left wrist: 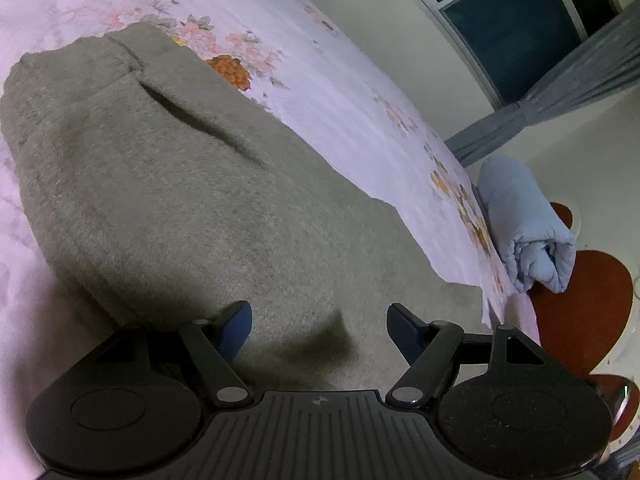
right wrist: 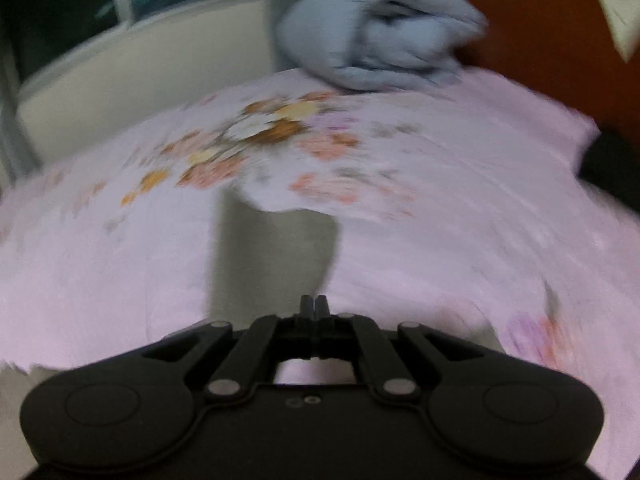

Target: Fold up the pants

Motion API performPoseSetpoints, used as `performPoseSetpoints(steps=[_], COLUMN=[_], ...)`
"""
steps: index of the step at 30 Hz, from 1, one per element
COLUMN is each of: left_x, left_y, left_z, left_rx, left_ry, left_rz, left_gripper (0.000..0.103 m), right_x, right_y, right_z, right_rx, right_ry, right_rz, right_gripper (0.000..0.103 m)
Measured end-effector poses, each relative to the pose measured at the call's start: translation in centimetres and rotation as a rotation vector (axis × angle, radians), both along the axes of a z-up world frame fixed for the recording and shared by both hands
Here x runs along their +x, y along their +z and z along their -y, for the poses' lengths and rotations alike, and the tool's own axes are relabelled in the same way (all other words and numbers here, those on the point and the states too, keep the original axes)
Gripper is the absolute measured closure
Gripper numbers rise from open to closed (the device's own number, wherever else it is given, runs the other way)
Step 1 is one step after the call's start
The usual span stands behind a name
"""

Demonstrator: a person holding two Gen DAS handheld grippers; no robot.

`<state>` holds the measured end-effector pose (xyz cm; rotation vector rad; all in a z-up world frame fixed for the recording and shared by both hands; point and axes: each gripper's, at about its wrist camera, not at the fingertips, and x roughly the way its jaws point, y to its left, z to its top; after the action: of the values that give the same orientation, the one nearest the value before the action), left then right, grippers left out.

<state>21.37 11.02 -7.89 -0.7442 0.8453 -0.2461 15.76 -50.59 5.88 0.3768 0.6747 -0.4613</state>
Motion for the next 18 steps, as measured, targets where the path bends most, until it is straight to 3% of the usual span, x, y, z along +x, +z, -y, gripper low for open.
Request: performPoseSetpoints(steps=[2,5,6,7,9,10,13,15,18], left_x=[0.0,0.2,0.3,0.3,0.4,0.4,0.3,0.3,0.3], left_y=[0.0,0.1,0.1,0.1,0.2,0.2,0.1,0.0,-0.1], left_z=[0.1,0.4,0.5,0.5,0.6,0.5,0.3,0.2,0.3], left_rx=[0.006,0.019,0.022,0.025,0.023,0.017,-0.003,-0.007,-0.006], left_ry=[-0.003,-0.008,-0.009,-0.009,-0.003,0.003,0.013,0.016,0.013], left_rz=[0.0,-0.002,-0.003,-0.005,-0.011,-0.013,-0.019,-0.018,-0.016], left_gripper=[0.028,0.027,0.027,0.027,0.026,0.026,0.026,0.026,0.026], right_x=[-2.7,-2.4,-1.5,-0.2,2.7,4.0,8.9,12.1,16.1], right_y=[-0.8,-1.7,-1.6,-1.5,-1.3,-1.3,-2.2,-3.4,-5.9], right_z=[0.9,0.8,0.1,-0.9,-3.8,-5.0,-9.2,-11.8,-14.1], right_rx=[0.01,0.018,0.013,0.005,-0.041,-0.065,-0.143,-0.278,-0.483], right_ry=[-0.026,0.022,0.063,0.095,0.162,0.195,0.301,0.326,0.352], right_rz=[0.01,0.042,0.056,0.051,0.052,0.04,-0.071,-0.193,-0.373], right_gripper=[0.103,0.103,0.089,0.084,0.063,0.061,0.059,0.054,0.054])
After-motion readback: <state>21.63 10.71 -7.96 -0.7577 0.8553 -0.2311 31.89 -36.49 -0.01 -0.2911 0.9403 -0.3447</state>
